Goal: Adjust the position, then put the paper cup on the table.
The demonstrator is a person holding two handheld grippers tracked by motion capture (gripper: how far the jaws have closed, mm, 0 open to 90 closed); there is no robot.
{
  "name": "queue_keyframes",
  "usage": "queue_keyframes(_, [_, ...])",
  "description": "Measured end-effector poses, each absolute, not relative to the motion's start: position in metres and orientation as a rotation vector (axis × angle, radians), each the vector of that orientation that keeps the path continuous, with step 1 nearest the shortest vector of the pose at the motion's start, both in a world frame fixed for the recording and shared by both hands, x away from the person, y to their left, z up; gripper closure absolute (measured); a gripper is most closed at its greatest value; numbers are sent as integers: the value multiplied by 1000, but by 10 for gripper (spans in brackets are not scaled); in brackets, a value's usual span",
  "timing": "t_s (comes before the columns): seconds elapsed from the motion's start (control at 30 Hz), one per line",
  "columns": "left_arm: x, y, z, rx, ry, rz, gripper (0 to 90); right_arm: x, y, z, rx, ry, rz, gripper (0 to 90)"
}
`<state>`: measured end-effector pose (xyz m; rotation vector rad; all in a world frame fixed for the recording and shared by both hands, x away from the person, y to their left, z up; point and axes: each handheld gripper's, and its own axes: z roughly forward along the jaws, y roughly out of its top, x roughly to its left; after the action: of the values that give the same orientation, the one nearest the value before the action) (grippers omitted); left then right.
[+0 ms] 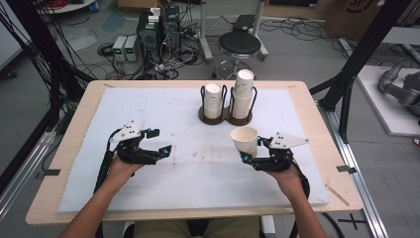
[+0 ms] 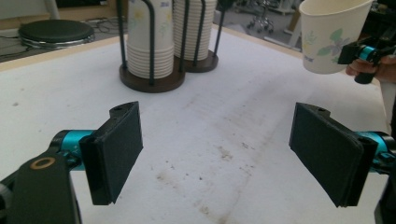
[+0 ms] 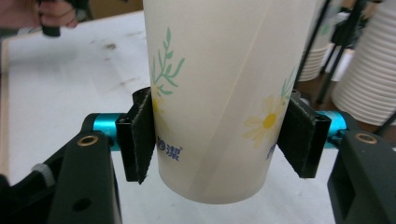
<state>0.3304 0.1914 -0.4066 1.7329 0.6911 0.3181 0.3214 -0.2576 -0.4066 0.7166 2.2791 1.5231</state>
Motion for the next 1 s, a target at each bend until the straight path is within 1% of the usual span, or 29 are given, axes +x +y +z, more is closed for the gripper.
queue_keyframes(0.23, [326,203,-417,1668,718,352,194,318,-271,-408,785,2185,1548,362])
queue_keyframes(0.43, [322,209,-420,1656,726,382,194,316,-277,-408,819,2129,1558,361])
queue_keyframes(1.0, [322,216,-418,1618,733,398,192,315,-279,-407,825,2085,1565,361])
